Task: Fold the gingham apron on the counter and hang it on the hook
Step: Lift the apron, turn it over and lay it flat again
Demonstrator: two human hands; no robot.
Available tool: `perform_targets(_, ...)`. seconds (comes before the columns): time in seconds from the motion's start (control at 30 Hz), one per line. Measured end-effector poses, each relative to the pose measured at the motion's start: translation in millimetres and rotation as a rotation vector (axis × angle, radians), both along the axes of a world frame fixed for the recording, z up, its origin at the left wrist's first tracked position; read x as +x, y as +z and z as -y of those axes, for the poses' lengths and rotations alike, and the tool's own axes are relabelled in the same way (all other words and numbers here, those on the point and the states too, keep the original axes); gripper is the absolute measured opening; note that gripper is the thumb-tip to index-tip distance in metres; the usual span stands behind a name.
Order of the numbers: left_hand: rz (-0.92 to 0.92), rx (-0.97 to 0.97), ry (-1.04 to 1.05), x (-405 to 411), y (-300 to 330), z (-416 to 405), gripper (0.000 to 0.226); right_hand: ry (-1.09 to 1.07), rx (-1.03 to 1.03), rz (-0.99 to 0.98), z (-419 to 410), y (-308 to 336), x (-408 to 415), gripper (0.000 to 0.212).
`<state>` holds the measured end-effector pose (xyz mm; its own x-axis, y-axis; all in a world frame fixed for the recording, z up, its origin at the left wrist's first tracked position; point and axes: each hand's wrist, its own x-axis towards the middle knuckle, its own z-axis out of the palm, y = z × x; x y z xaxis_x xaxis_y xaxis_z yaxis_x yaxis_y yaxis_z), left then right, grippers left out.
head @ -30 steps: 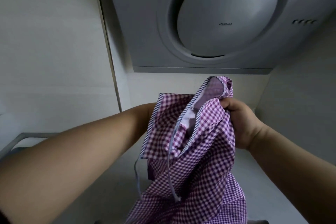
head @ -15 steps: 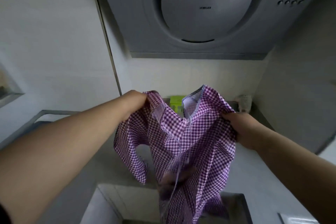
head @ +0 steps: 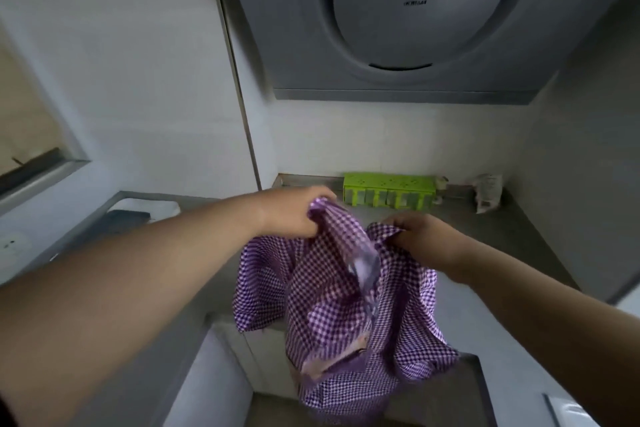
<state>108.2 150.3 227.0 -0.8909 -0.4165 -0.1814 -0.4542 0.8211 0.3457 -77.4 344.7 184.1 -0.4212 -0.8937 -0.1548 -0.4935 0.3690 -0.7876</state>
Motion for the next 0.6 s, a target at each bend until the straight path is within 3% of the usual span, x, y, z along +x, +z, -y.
perform_targets(0.1, 0.135, 0.067, -0.132, 4, -4, -21, 0.087, 0.107, 0.011, -0.062, 12, 3, 27, 0.024)
perform_targets(0.13, 0.158, 0.075, -0.183, 3, -7, -26, 0.076, 0.130, 0.007, -0.071, 15, 5, 34, 0.022)
perform_targets(0.2, 0.154, 0.073, -0.254, 7, -18, -27, 0.031, 0.148, -0.012, -0.086, 26, 7, 51, 0.021)
perform_targets(0.27, 0.161, 0.074, -0.189, 13, -22, -23, 0.013, 0.136, -0.039, -0.072, 34, 8, 63, 0.023)
perform_targets(0.47, 0.090, 0.292, 0.067, 41, -15, 6, 0.031, 0.035, -0.026, -0.232, 52, -12, 79, 0.011)
perform_targets(0.6, 0.060, 0.331, 0.086, 52, -12, 20, 0.025, -0.016, 0.150, -0.209, 61, -47, 86, 0.024)
